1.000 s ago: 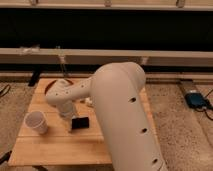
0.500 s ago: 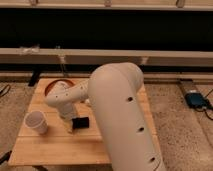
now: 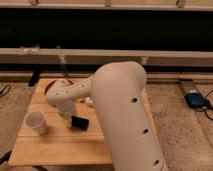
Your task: Place the eraser in the ceramic cup
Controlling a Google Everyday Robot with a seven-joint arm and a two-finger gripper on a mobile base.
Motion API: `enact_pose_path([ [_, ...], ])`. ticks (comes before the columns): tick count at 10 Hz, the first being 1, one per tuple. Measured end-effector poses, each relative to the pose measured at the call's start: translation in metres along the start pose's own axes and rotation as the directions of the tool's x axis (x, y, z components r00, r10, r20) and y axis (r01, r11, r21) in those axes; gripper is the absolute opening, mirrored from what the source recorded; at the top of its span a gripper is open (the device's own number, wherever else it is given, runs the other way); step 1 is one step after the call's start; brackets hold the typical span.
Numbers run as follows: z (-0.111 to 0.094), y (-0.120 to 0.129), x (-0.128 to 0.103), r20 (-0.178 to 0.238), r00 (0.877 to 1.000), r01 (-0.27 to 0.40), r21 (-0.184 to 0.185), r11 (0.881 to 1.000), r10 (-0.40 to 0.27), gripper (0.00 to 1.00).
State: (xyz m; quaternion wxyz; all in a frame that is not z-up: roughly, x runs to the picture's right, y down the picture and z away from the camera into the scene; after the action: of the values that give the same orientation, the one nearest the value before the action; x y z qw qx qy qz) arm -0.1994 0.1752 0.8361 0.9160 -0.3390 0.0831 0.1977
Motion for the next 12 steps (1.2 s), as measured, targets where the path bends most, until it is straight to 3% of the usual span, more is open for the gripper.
enact_pose_path([
  [2, -0.029, -0.011, -0.012, 0.082, 0.995, -0.055, 0.010, 0.998, 0.054, 0.00],
  [4, -0.056, -0.013, -0.030, 0.162, 0.983, -0.093, 0.010, 0.996, 0.090, 0.00],
  [6, -0.082, -0.009, -0.049, 0.243, 0.964, -0.111, -0.013, 0.994, 0.111, 0.00],
  [8, -0.111, -0.001, -0.073, 0.328, 0.938, -0.109, -0.041, 0.993, 0.117, 0.00],
  [11, -0.152, 0.007, -0.099, 0.428, 0.899, -0.075, -0.054, 0.996, 0.091, 0.00],
  [12, -0.156, 0.008, -0.101, 0.438, 0.895, -0.070, -0.054, 0.996, 0.086, 0.00],
])
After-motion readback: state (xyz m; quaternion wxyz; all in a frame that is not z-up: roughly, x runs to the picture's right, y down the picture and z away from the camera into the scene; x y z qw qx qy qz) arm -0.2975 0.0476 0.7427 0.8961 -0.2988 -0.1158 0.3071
